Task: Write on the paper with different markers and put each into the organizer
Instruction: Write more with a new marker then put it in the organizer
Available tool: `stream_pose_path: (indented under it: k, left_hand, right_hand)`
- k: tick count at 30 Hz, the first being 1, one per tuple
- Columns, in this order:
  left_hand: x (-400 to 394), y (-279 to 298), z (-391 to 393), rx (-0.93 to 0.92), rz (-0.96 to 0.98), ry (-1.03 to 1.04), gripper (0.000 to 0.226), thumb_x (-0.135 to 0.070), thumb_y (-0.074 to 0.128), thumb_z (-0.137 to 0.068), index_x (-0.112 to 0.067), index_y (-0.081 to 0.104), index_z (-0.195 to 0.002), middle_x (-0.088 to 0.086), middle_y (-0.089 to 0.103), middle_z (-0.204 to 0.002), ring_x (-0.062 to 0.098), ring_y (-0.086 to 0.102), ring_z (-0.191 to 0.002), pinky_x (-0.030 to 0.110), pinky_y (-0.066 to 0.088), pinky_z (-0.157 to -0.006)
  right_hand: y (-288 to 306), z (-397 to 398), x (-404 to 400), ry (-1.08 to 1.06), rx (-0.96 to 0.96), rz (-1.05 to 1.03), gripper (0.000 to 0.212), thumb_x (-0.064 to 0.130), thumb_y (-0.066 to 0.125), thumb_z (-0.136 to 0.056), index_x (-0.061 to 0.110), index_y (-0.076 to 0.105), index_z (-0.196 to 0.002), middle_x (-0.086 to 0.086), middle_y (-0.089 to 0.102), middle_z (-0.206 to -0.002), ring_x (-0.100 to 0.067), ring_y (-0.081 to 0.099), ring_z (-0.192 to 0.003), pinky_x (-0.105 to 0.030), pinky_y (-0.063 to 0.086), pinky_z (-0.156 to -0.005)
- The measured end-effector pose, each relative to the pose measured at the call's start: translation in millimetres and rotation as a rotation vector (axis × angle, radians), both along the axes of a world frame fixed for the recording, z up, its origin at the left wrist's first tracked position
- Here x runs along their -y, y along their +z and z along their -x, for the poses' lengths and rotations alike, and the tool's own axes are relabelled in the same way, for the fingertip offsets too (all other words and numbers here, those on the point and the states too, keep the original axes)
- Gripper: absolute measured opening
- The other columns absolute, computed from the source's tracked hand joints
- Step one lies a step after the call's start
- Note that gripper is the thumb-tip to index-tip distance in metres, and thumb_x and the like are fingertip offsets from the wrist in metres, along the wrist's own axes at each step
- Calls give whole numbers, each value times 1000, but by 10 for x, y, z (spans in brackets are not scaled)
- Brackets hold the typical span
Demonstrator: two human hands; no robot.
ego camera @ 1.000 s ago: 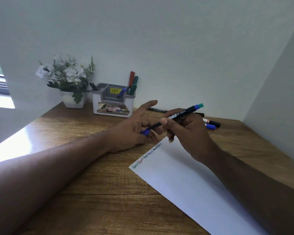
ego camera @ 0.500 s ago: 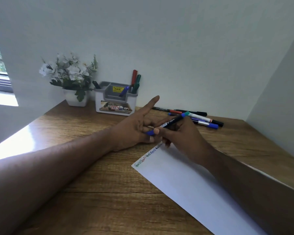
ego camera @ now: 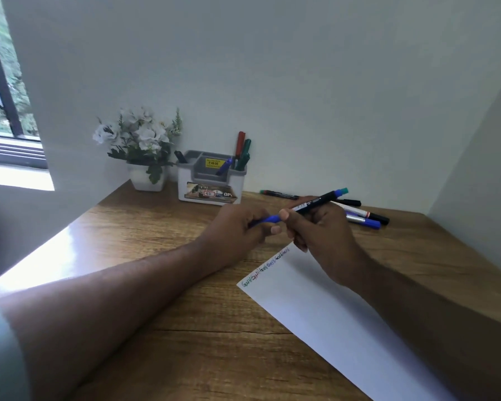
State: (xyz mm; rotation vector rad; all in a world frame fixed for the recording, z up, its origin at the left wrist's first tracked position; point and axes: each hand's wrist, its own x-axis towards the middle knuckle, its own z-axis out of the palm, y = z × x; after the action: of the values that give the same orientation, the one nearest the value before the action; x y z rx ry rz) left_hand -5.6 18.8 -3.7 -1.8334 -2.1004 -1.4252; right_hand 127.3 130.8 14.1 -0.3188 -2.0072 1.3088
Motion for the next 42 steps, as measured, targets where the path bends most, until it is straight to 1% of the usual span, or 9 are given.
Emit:
stream_pose_path:
  k: [3, 8, 11, 13, 19, 24, 28, 33, 42]
  left_hand:
    - [-45, 34, 29, 77, -21, -4, 18, -29, 69, -85, -13, 73, -90, 1, 70, -72, 8, 62, -62, 25, 52, -60]
    - [18, 106, 325, 153, -43, 164, 49, -35, 75, -77, -23, 63, -123, -10, 71, -100, 1, 64, -93, 19, 48, -85]
    - [132, 95, 630, 113, -75, 382, 33, -26, 68, -87, -18, 66, -119, -3, 72, -105, 7, 63, -97, 22, 46, -91]
    - [170, 78, 770, 91, -57, 469, 28, -22, 64, -89, -14, 68, -116, 1, 71, -106, 8, 61, -94, 21, 44, -87]
    - [107, 41, 917, 125, -18, 506, 22, -17, 62, -90, -13, 70, -110, 2, 71, -102, 9, 61, -89, 20, 44, -82]
    - [68, 5, 983, 145, -19, 526, 20, -13, 62, -89, -13, 71, -106, 0, 72, -99, 7, 61, -87, 15, 41, -77]
    - [33, -24, 1024, 142, 1, 541, 21, -15, 61, -90, -13, 71, -108, 1, 72, -102, 10, 62, -90, 17, 42, -79]
    - [17, -41, 1037, 123, 9, 541, 23, -14, 58, -90, -12, 71, -109, 2, 72, -102, 12, 63, -92, 16, 43, -79]
    - [17, -39, 1020, 112, 29, 523, 19, -17, 60, -89, -14, 72, -104, 1, 73, -99, 16, 65, -94, 29, 52, -89]
  right_hand:
    - [160, 5, -5, 61, 29, 26, 10, 11, 63, -90, 3, 67, -87, 2, 54, -46, -7, 44, -39, -19, 33, -42]
    - [417, 181, -38, -27, -161, -57, 12, 4, 58, -92, 12, 65, -97, -1, 67, -68, -11, 55, -51, -25, 45, -45]
    - [520, 340, -141, -56, -113, -387, 48, -13, 49, -89, 16, 57, -126, -4, 64, -113, -10, 61, -89, -27, 57, -73]
    - [608, 484, -164, -69, -58, -543, 62, -18, 46, -85, 17, 49, -137, 1, 54, -131, -11, 54, -114, -23, 49, -94]
    - [756, 1004, 3, -79, -318, -523, 37, -4, 60, -87, 7, 65, -121, -3, 66, -100, -4, 61, -87, -19, 52, -82]
    - [835, 1359, 191, -1, -192, -769, 88, -2, 60, -85, 31, 12, -151, -7, 69, -86, -14, 68, -77, -32, 57, -80]
    - [883, 1655, 127, -59, 112, -1117, 64, 2, 51, -88, 31, 32, -142, -12, 66, -90, -31, 62, -75, -39, 53, -69]
    - [869, 1858, 21, -19, 280, -960, 45, 10, 48, -93, 31, 46, -132, -10, 62, -87, -26, 57, -68, -33, 49, -66]
    - [986, 2152, 221, -26, 420, -1061, 31, 18, 42, -99, 20, 60, -125, -10, 59, -130, -29, 57, -113, -41, 47, -95]
